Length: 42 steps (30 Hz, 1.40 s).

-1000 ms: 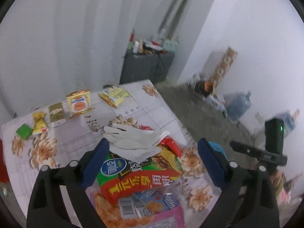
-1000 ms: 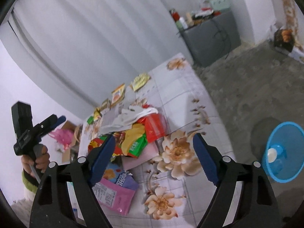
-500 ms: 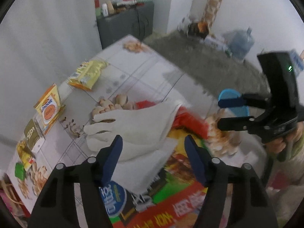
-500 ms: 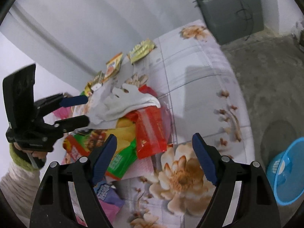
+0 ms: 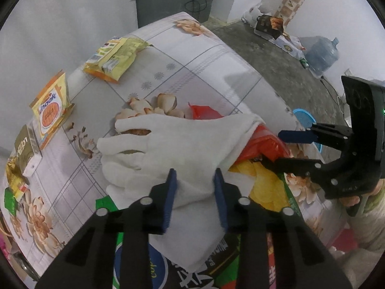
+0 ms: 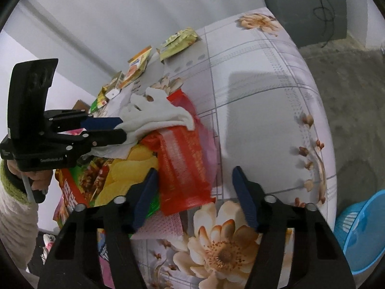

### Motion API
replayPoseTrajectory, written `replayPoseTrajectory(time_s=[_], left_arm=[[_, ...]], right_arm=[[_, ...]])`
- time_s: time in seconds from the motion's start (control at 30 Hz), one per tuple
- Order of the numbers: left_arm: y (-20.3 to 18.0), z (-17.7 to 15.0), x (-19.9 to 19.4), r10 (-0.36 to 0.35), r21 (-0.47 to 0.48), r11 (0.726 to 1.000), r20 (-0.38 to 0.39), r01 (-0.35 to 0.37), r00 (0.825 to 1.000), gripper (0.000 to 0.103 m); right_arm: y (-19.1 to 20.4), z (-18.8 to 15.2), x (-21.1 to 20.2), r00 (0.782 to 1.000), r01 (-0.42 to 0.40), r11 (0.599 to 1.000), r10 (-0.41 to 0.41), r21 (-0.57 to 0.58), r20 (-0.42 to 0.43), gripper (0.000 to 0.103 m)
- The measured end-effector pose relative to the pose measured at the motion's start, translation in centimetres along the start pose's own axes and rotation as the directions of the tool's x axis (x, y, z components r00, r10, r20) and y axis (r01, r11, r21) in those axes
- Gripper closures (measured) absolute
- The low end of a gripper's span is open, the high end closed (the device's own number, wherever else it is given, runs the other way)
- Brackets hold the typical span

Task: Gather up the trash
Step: 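Lift the glove and red wrapper and carry them over the wastebasket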

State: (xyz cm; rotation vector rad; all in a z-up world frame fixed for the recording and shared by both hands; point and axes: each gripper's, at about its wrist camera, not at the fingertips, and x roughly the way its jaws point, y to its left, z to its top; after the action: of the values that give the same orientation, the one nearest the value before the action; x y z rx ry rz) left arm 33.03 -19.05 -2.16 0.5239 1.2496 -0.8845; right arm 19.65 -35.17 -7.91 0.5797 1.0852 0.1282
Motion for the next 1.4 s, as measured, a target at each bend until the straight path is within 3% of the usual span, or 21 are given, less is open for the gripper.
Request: replayPoseTrajectory(time_s=[0.07, 0.17, 0.4, 0.57, 0.77, 1.1, 1.4], left_arm=[[0.2, 0.0, 0.0, -0.003, -0.011, 1.000, 0.005, 0.003, 1.000, 0.084], [0.4, 0.0, -0.1, -0.002, -0.023, 1.000, 0.013, 0.003, 1.000, 0.094], [1.1, 0.1, -2.2, 0.008, -0.067, 0.998, 0.105, -0.001, 0.994, 0.097], [1.9, -0.1, -5.5, 0.035, -0.112, 0.994, 0.211, -0.011, 0.977, 0.097], [1.9, -0.7, -9.8, 0.064, -0.144, 0.989, 0.323, -0.018, 0.944, 0.098], [0.8, -2.7, -16.5, 0.130, -0.164, 0.985, 0.477, -0.057, 0.869, 0.097], [0.0, -4.8, -21.1, 0.132, -0.178, 0.983, 0.558, -0.037, 0.820, 0.097]], right_arm=[[-0.2, 0.0, 0.0, 1.000, 0.006, 1.000, -0.006, 0.010, -0.003, 0.062], [-0.4, 0.1, -0.1, 1.000, 0.003, 1.000, -0.003, 0.023, 0.004, 0.065], [-0.3, -0.2, -1.3, 0.999, 0.017, 0.999, -0.018, 0.041, 0.037, 0.074], [0.0, -0.2, -2.4, 0.997, 0.007, 0.998, -0.011, 0.058, 0.071, 0.076], [0.5, -0.3, -4.6, 0.992, -0.013, 0.997, 0.004, 0.070, 0.127, 0.076], [2.3, -0.6, -7.9, 0.980, -0.041, 0.997, 0.029, 0.058, 0.199, 0.076], [4.2, -1.7, -10.5, 0.968, -0.065, 0.997, 0.055, 0.036, 0.247, 0.076]])
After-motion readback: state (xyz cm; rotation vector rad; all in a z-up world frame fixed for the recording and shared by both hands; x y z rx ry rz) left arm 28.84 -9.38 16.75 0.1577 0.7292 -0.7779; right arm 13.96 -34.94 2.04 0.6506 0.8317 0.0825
